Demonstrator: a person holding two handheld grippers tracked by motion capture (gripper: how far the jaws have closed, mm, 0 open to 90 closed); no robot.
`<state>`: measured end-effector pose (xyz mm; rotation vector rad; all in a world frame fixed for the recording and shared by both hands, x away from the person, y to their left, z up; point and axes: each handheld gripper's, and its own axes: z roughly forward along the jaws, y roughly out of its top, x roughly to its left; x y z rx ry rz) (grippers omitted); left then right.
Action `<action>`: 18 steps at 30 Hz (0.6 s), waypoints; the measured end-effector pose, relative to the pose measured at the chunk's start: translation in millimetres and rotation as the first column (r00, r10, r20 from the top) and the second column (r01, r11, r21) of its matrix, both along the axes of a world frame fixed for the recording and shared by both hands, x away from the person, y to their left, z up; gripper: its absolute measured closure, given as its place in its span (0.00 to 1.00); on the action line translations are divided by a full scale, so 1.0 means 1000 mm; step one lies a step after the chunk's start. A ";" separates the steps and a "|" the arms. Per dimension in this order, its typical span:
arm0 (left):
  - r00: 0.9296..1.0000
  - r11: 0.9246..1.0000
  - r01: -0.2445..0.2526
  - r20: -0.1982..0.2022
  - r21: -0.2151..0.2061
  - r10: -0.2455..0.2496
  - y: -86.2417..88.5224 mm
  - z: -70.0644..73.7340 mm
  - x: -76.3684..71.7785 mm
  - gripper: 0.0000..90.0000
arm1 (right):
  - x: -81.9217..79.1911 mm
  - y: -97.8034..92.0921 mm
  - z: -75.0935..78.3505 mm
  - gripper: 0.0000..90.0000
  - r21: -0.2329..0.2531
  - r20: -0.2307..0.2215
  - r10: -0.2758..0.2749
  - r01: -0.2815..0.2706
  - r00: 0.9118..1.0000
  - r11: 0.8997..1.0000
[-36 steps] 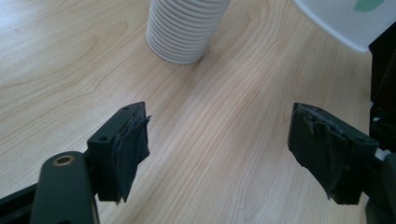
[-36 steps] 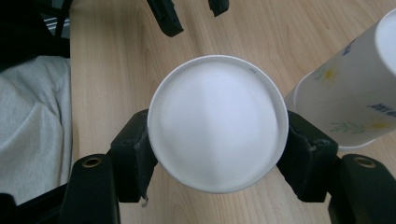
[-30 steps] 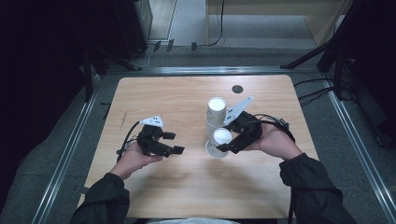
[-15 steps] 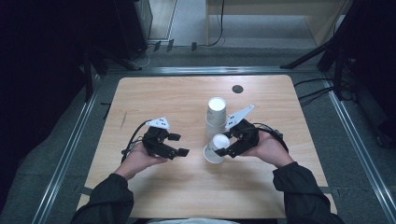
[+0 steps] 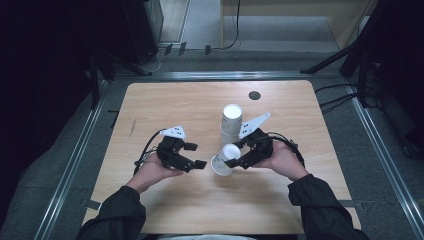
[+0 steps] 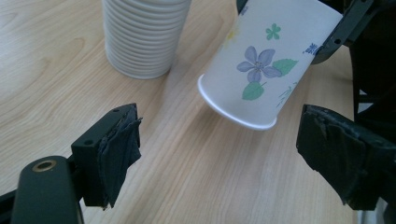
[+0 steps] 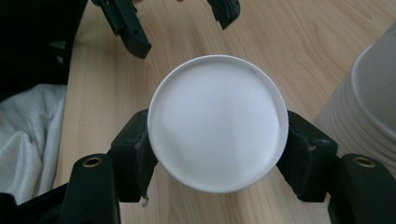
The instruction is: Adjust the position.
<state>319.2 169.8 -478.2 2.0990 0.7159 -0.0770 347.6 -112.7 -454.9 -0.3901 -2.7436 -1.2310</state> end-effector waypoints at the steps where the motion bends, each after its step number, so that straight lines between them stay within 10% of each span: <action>1: 1.000 1.000 0.006 0.001 -0.002 -0.006 -0.001 0.000 -0.001 0.15 | 0.000 0.000 0.000 0.39 0.012 -0.005 0.000 0.000 1.000 1.000; 18: 0.994 0.994 0.107 0.011 -0.019 -0.107 -0.020 0.000 -0.007 0.17 | -0.008 0.010 0.004 0.40 0.139 -0.052 0.028 -0.020 0.998 0.990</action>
